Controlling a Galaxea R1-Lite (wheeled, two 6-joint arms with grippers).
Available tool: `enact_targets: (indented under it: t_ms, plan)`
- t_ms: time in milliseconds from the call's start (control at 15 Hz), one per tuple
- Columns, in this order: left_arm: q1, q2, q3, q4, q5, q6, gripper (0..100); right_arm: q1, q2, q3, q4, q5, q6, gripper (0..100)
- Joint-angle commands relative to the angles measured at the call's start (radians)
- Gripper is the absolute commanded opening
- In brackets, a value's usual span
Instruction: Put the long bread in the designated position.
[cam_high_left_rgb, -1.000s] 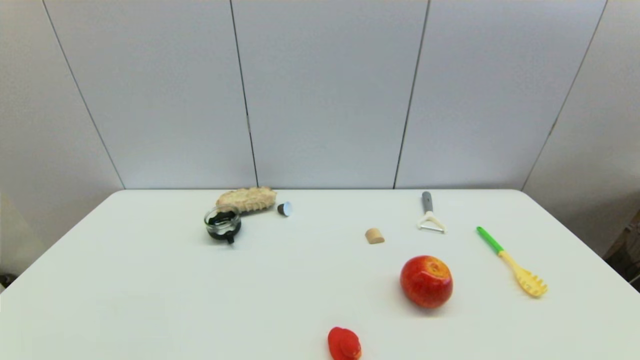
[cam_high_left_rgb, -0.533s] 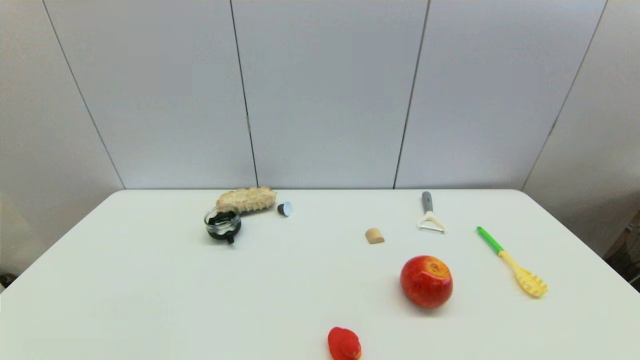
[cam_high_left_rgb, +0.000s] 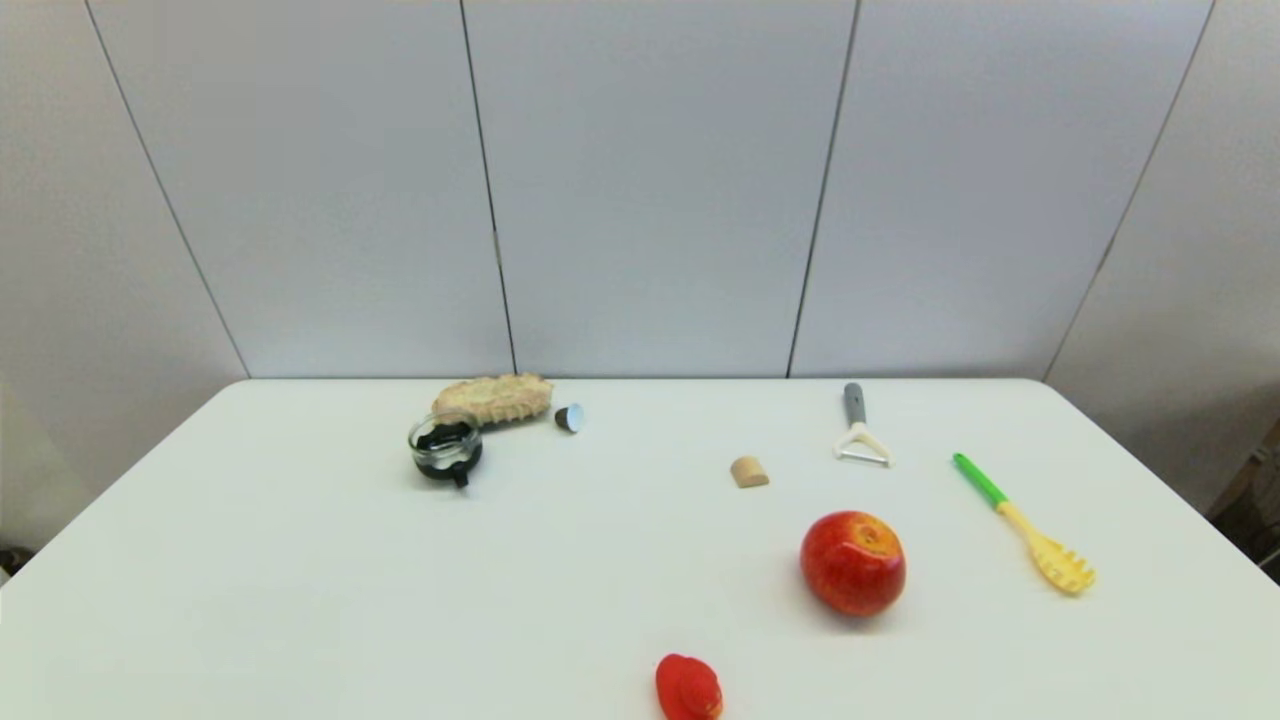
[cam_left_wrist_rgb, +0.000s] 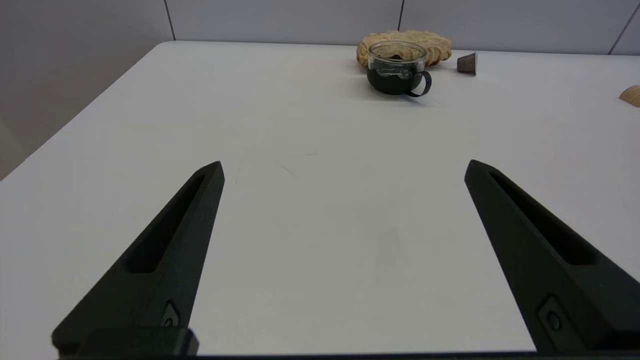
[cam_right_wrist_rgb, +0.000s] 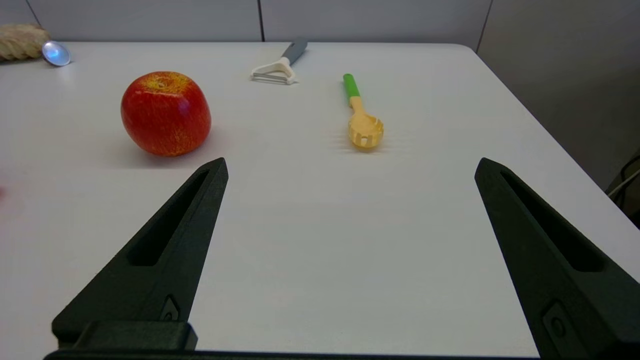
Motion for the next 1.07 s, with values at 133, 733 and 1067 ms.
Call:
enact_targets:
  t_ms: [133,733,1067]
  plan:
    - [0.000,0.001,0.002,0.000,0.000,-0.001,100,0.000,0.001,0.000,-0.001,-0.001,0.004,100]
    - [0.000,0.001,0.002,0.000,0.000,-0.001,100,0.000,0.000,0.000,-0.001,-0.001,0.002,100]
    - [0.000,0.001,0.002,0.000,0.000,-0.001,100,0.000,0.000,0.000,-0.001,-0.001,0.002,100]
